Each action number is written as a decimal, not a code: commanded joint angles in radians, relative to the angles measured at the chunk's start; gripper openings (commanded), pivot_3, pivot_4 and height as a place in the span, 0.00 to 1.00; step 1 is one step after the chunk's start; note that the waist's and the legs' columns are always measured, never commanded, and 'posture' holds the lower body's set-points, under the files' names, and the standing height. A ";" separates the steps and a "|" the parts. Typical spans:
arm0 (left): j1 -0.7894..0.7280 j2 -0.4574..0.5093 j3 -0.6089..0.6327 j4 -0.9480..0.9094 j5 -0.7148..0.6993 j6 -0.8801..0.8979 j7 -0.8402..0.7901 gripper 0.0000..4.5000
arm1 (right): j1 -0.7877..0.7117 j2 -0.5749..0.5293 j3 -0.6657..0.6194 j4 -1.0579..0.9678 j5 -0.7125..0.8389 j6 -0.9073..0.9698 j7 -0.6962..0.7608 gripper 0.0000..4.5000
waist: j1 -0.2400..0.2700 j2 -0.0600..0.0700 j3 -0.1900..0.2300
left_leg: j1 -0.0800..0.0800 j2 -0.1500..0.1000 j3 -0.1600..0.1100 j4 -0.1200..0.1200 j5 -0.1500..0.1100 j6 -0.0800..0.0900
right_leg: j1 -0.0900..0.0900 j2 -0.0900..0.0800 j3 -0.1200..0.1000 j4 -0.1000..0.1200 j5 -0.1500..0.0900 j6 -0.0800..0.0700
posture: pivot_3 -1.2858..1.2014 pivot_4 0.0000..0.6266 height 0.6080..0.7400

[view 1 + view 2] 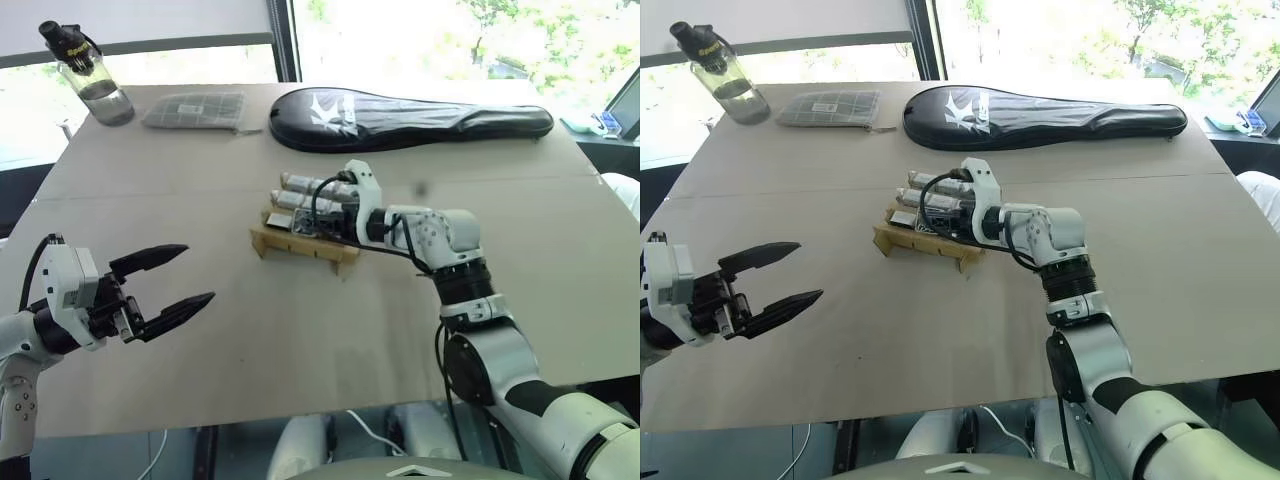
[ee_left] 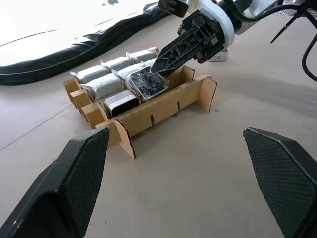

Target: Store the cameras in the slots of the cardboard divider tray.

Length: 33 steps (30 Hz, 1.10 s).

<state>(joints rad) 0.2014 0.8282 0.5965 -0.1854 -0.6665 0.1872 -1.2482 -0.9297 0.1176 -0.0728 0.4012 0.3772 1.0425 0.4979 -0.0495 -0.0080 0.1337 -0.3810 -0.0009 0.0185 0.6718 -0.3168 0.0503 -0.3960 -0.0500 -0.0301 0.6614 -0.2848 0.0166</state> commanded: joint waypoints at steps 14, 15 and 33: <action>0.008 0.016 0.028 -0.013 -0.007 -0.009 -0.008 1.00 | 0.073 -0.068 0.149 -0.170 -0.065 -0.368 0.083 0.10 | -0.018 0.000 0.000 | 0.000 0.000 0.000 -0.001 0.000 0.000 | 0.000 0.000 0.000 0.000 0.000 0.000 | 0.52 0.24 1.00; 0.007 0.016 0.027 -0.013 -0.007 -0.008 -0.008 1.00 | 0.089 -0.073 0.169 -0.194 -0.078 -0.405 0.087 0.10 | -0.018 0.000 0.000 | 0.000 0.000 0.000 -0.001 0.000 0.000 | 0.000 0.000 0.000 0.000 0.000 0.000 | 0.52 0.24 1.00; -0.033 0.042 0.018 0.010 -0.011 0.008 -0.024 1.00 | 0.282 -0.101 0.354 -0.179 -0.253 -0.902 0.119 0.10 | -0.016 0.000 0.000 | 0.000 0.000 0.000 0.000 0.000 0.000 | 0.000 0.000 0.000 0.000 0.000 0.000 | 0.52 0.24 1.00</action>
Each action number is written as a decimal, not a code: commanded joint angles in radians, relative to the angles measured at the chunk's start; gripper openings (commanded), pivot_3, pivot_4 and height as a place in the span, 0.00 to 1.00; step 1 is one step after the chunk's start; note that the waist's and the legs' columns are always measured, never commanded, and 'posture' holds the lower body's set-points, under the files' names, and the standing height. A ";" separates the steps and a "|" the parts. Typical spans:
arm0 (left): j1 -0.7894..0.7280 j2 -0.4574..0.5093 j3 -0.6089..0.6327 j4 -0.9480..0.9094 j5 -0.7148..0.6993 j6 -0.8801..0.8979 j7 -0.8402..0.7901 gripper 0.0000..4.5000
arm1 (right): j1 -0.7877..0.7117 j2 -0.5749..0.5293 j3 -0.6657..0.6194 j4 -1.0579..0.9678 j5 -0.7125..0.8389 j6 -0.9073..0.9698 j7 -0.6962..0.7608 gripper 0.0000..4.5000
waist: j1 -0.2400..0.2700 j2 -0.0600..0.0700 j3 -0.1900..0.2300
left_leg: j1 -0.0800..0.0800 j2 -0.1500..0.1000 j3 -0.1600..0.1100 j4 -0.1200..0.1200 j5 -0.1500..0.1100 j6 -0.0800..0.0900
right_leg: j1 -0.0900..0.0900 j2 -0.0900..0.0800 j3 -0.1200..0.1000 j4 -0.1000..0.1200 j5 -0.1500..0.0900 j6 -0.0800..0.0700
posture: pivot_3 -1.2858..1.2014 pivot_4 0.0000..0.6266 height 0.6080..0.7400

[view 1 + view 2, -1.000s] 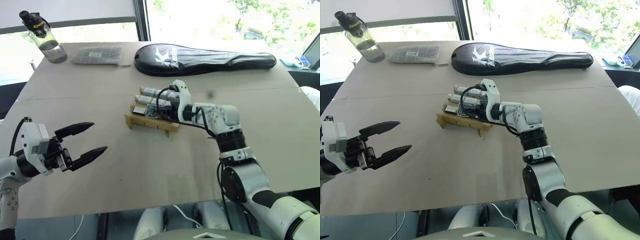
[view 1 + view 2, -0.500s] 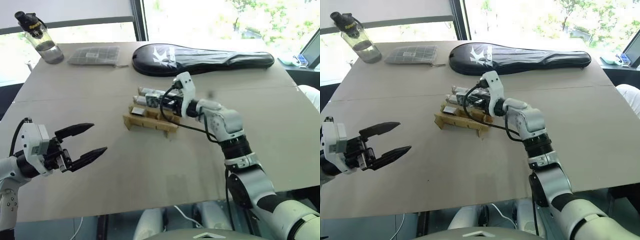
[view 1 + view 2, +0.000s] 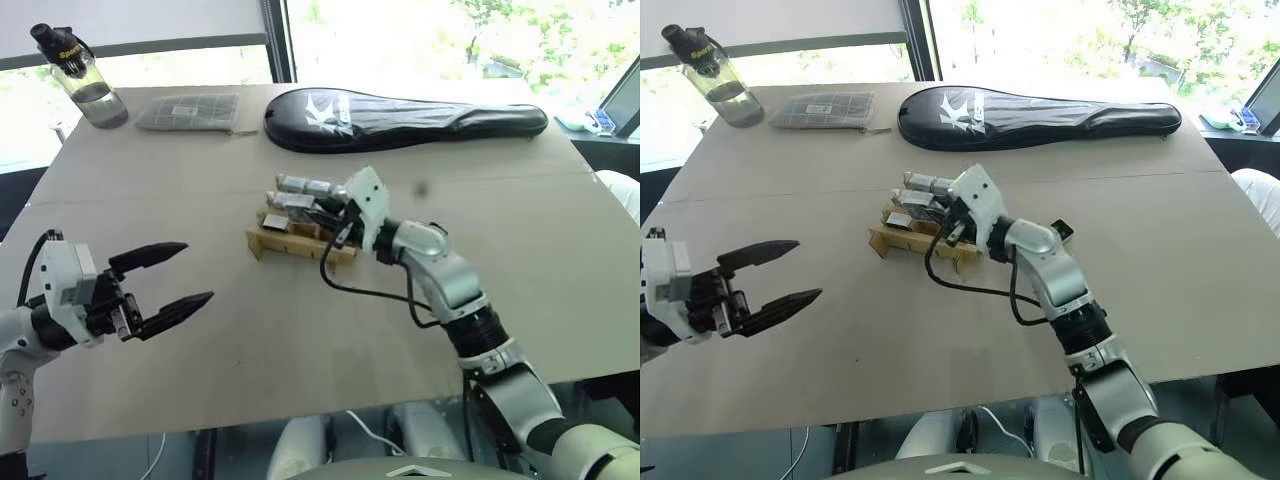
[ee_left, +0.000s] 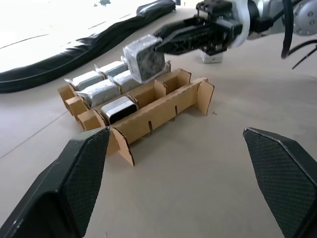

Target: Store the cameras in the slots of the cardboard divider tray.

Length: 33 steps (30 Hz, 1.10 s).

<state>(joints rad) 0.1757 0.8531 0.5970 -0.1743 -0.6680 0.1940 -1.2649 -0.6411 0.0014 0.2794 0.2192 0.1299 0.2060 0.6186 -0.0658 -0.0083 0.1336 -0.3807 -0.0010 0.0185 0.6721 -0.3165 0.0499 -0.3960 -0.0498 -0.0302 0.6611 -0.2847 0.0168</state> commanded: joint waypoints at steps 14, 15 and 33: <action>-0.001 0.029 0.033 0.005 -0.026 0.037 -0.030 1.00 | -0.005 0.023 0.038 0.195 -0.112 -0.305 -0.015 0.10 | 0.000 0.000 0.000 | 0.000 0.000 0.000 0.001 0.000 0.000 | 0.001 0.000 0.000 0.000 0.000 0.000 | 0.52 0.24 1.00; -0.002 0.030 0.032 0.005 -0.027 0.038 -0.031 1.00 | -0.008 0.025 0.030 0.209 -0.114 -0.315 -0.026 0.10 | 0.000 0.000 0.000 | 0.000 0.000 0.000 0.001 0.000 0.000 | 0.001 0.000 0.000 0.000 0.000 0.000 | 0.52 0.24 1.00; -0.030 0.040 0.012 0.021 -0.023 0.044 -0.048 1.00 | 0.017 0.012 -0.008 0.133 -0.090 -0.310 -0.021 0.91 | 0.003 -0.001 0.000 | 0.001 0.000 0.000 0.002 0.001 -0.001 | 0.001 0.000 0.000 0.000 0.000 0.000 | 0.52 0.24 1.00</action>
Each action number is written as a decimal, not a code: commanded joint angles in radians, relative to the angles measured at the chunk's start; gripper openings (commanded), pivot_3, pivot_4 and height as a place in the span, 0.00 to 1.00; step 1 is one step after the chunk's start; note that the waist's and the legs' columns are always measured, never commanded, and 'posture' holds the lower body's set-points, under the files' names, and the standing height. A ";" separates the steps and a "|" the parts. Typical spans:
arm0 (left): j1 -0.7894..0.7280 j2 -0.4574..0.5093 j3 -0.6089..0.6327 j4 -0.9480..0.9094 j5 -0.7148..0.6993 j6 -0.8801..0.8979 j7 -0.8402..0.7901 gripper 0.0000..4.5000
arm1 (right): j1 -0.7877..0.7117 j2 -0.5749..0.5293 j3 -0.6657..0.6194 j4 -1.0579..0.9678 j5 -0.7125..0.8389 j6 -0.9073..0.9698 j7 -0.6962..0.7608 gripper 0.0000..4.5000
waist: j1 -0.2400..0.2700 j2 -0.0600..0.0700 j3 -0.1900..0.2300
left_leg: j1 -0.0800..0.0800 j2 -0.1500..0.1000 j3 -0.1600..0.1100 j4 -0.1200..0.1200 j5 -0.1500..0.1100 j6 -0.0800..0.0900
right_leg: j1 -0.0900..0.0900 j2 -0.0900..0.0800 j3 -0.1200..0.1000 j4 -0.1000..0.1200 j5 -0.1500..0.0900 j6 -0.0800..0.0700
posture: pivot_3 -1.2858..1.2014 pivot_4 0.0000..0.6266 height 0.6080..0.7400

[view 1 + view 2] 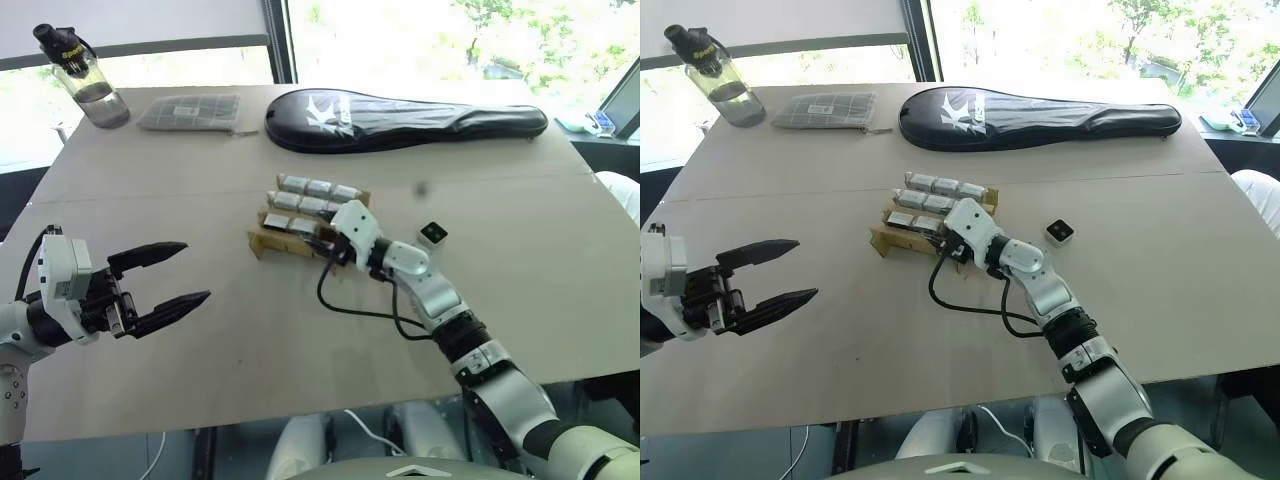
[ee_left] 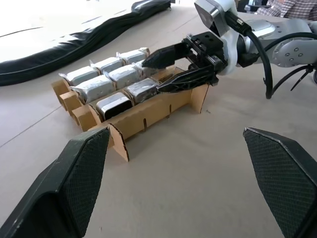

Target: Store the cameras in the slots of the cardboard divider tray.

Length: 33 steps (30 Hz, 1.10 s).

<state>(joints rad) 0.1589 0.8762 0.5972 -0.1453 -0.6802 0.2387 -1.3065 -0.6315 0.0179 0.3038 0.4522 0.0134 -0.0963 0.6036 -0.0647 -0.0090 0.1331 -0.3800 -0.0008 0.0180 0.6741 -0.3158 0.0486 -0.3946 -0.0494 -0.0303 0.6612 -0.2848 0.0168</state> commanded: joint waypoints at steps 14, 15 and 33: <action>-0.111 0.018 -0.075 -0.052 -0.065 0.064 -0.020 1.00 | 0.328 -0.399 -0.379 -0.573 0.109 0.305 -0.053 0.94 | 0.053 -0.004 -0.002 | -0.001 -0.001 -0.002 0.001 0.000 0.001 | 0.001 -0.002 0.000 -0.003 0.000 0.000 | 0.52 0.24 1.00; -0.131 0.023 -0.089 -0.039 -0.062 0.065 -0.029 1.00 | 0.358 -0.423 -0.399 -0.567 0.125 0.332 -0.044 0.94 | 0.053 -0.005 -0.003 | -0.001 0.000 -0.002 0.001 0.000 0.001 | 0.002 -0.001 0.000 -0.003 0.000 0.000 | 0.52 0.24 1.00; -0.420 0.090 -0.308 0.120 -0.029 0.126 -0.228 1.00 | 0.352 -0.419 -0.362 -0.385 0.199 0.386 0.010 0.94 | 0.039 -0.004 -0.003 | -0.001 0.002 0.002 0.002 0.000 0.001 | 0.001 0.003 0.003 0.000 0.000 0.000 | 0.52 0.24 1.00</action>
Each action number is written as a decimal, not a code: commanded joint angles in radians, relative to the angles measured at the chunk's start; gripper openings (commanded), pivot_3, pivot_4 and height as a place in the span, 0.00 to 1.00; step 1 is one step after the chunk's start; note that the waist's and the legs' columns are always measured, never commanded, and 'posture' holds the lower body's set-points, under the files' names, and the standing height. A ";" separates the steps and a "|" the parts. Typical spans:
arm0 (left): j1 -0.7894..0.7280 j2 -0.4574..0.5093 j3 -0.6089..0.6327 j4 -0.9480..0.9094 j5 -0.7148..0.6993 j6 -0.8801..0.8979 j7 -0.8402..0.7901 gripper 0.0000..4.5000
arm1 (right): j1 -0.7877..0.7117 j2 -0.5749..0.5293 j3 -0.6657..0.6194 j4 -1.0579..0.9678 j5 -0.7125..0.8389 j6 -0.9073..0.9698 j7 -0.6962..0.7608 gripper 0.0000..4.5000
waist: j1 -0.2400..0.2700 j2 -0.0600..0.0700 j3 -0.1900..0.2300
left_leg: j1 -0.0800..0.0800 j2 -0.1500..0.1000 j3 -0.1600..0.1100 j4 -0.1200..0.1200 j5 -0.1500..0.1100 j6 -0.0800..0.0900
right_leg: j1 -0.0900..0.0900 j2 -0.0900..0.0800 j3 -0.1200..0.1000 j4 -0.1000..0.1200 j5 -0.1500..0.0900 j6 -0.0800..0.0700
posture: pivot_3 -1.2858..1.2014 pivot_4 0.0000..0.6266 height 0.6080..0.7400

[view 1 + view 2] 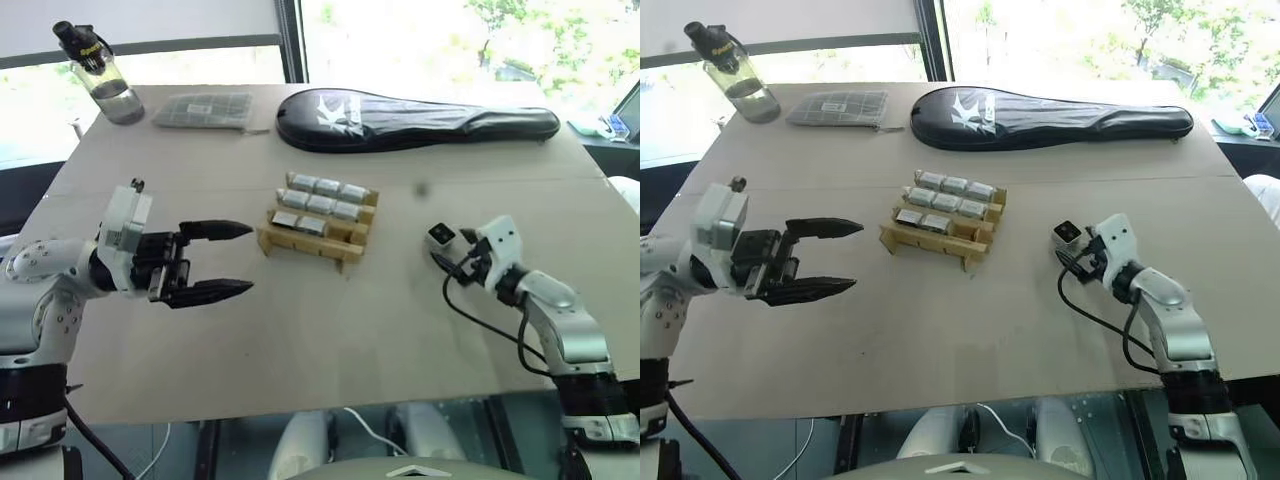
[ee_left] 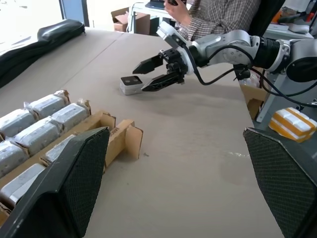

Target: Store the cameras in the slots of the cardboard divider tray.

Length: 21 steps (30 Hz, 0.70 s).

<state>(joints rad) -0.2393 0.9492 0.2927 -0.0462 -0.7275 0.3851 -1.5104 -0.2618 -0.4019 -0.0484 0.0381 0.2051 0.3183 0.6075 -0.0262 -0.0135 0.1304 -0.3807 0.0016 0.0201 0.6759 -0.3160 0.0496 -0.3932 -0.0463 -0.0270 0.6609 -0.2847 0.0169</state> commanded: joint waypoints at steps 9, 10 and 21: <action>-0.033 0.028 -0.012 0.072 0.067 -0.066 -0.054 1.00 | -0.061 0.017 0.006 0.134 -0.008 -0.113 0.016 0.94 | 0.005 0.000 0.000 | 0.000 0.000 0.000 0.000 0.000 0.000 | 0.000 0.000 0.000 0.000 0.000 0.000 | 0.52 0.24 1.00; -0.032 0.029 -0.012 0.077 0.073 -0.073 -0.056 1.00 | -0.068 0.019 0.012 0.142 -0.013 -0.120 0.017 0.89 | 0.005 0.000 0.000 | 0.000 0.000 0.000 0.000 0.000 0.000 | 0.000 0.000 0.000 0.000 0.000 0.000 | 0.52 0.24 1.00; -0.035 0.000 0.005 0.066 0.052 -0.037 0.006 1.00 | -0.081 -0.018 0.075 0.135 -0.131 -0.271 -0.003 0.43 | 0.010 0.000 0.000 | -0.001 0.000 0.000 0.001 0.000 0.000 | 0.000 0.000 0.000 0.000 0.000 0.000 | 0.52 0.24 1.00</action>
<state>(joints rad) -0.2622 0.9544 0.2704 0.0483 -0.6558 0.3350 -1.5320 -0.3295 -0.3966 0.0097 0.2131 0.1250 0.1250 0.6192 -0.0166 -0.0133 0.1305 -0.3813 0.0017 0.0202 0.6771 -0.3159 0.0496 -0.3937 -0.0463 -0.0269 0.6614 -0.2848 0.0170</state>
